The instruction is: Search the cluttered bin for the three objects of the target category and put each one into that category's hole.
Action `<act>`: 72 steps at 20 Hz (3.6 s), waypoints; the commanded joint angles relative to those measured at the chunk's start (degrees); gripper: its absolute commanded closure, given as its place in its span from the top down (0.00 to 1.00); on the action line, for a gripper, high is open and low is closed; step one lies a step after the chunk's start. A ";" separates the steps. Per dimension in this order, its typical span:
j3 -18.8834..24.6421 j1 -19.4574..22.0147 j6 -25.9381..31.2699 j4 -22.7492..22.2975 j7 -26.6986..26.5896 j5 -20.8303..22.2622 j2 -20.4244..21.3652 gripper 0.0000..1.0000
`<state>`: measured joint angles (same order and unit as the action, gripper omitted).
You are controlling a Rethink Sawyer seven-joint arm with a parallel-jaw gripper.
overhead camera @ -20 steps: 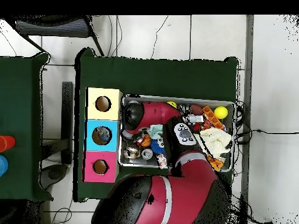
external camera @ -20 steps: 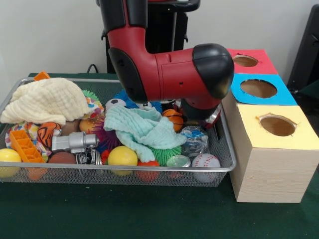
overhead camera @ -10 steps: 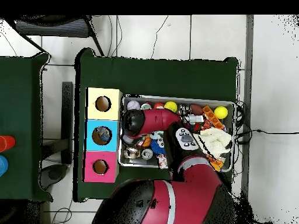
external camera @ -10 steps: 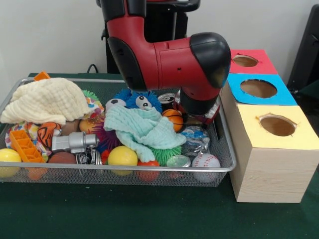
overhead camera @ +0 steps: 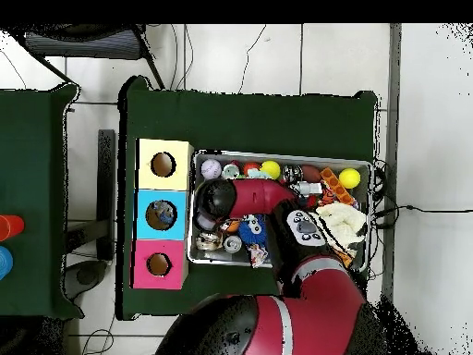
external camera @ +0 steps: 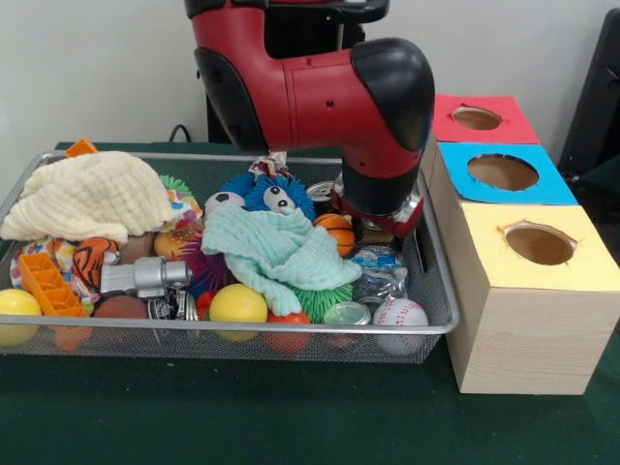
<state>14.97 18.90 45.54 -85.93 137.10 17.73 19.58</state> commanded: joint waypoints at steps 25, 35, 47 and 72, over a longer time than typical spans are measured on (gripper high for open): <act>1.62 2.81 -32.56 -3.78 4.28 -0.50 -10.03 1.00; 1.08 1.97 -35.04 -3.44 5.52 -0.38 -11.69 1.00; -0.40 -0.71 -7.31 -6.72 4.33 -9.32 0.74 1.00; 1.18 0.41 -31.42 -2.88 5.57 -8.53 -8.35 1.00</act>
<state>12.31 19.12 29.47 -90.41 137.11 9.66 19.27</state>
